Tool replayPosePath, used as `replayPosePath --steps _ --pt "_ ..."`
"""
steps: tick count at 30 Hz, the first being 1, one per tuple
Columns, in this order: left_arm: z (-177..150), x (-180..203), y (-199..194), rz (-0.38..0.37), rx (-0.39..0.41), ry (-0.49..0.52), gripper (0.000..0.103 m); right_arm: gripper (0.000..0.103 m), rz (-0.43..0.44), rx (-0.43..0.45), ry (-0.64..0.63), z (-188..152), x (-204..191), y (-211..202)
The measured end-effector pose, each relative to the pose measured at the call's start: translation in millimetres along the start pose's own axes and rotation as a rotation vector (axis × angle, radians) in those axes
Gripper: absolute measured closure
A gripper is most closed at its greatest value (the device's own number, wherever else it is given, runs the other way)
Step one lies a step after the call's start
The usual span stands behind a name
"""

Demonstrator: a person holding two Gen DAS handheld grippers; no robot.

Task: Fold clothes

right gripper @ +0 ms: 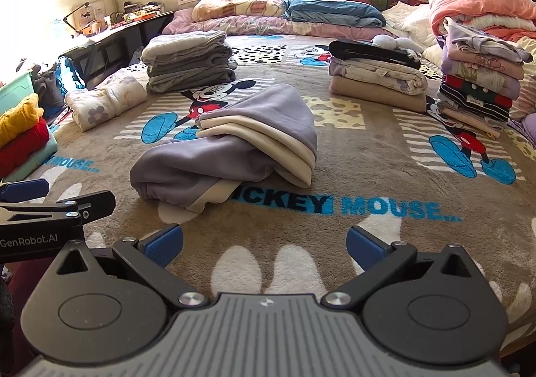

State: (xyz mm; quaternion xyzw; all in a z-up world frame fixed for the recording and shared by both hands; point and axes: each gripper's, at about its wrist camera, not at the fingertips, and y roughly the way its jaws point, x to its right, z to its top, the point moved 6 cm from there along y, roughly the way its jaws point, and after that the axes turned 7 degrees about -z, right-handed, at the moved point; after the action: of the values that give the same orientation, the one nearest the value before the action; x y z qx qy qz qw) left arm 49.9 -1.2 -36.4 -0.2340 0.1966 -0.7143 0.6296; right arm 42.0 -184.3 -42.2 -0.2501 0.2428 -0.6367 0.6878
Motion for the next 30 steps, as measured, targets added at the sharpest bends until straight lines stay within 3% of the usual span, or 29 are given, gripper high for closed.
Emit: replayPosePath --steps 30 --pt "0.1 -0.8 -3.9 0.004 0.003 -0.008 0.000 0.000 0.006 0.009 -0.002 0.9 -1.7 -2.1"
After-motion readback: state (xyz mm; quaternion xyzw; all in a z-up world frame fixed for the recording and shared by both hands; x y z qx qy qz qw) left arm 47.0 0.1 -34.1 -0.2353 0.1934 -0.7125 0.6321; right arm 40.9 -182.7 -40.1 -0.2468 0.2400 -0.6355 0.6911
